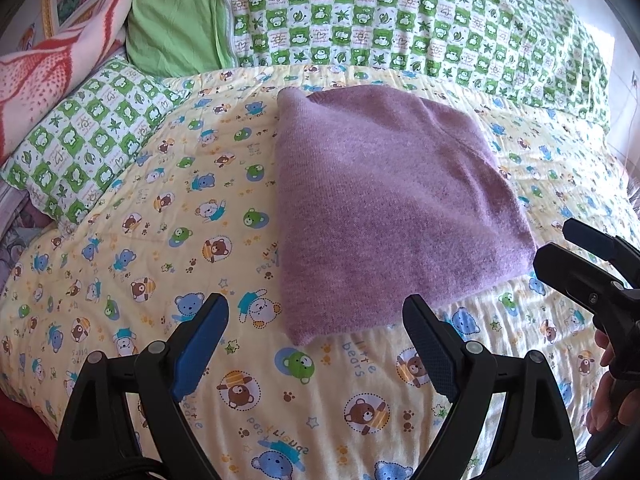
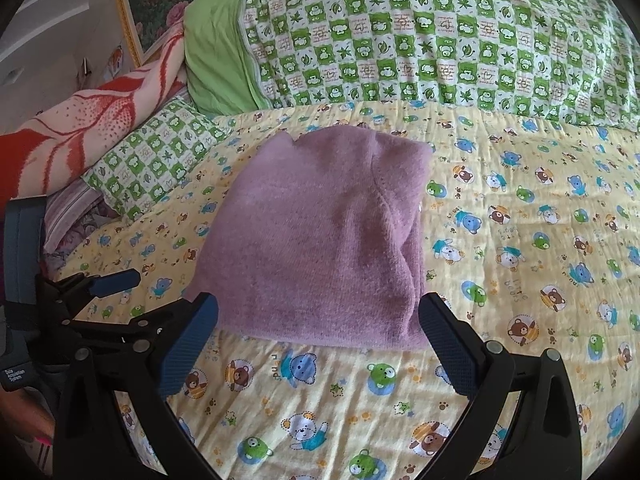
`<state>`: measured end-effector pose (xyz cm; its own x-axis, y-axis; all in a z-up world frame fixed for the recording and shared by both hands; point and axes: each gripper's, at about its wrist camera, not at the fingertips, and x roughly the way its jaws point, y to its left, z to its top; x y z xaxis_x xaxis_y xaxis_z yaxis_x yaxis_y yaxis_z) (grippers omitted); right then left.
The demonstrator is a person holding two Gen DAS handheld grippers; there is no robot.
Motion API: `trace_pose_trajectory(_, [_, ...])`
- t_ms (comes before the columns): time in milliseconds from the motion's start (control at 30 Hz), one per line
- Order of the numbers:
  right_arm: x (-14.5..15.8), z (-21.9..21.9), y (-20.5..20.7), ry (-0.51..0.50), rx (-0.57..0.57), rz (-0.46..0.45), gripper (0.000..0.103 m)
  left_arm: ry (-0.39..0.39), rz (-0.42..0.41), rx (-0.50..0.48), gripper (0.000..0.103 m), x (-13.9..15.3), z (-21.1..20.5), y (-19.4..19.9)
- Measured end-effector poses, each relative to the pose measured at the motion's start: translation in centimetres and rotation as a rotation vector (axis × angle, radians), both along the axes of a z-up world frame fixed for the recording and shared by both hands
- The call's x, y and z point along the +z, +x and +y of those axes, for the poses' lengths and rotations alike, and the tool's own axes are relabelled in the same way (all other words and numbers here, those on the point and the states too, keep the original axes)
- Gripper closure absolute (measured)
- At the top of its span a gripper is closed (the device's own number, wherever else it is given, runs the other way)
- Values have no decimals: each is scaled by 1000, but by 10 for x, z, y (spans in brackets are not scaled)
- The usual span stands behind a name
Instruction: Fold small clothes
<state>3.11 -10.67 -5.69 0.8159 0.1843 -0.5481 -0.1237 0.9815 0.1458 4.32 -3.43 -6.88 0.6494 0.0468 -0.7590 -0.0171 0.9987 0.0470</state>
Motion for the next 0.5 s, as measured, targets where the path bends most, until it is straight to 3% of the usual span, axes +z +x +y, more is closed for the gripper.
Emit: trace_pose_trajectory(500, [2, -3, 0, 8, -10, -5, 3, -1, -4, -2, 13, 3, -4, 5])
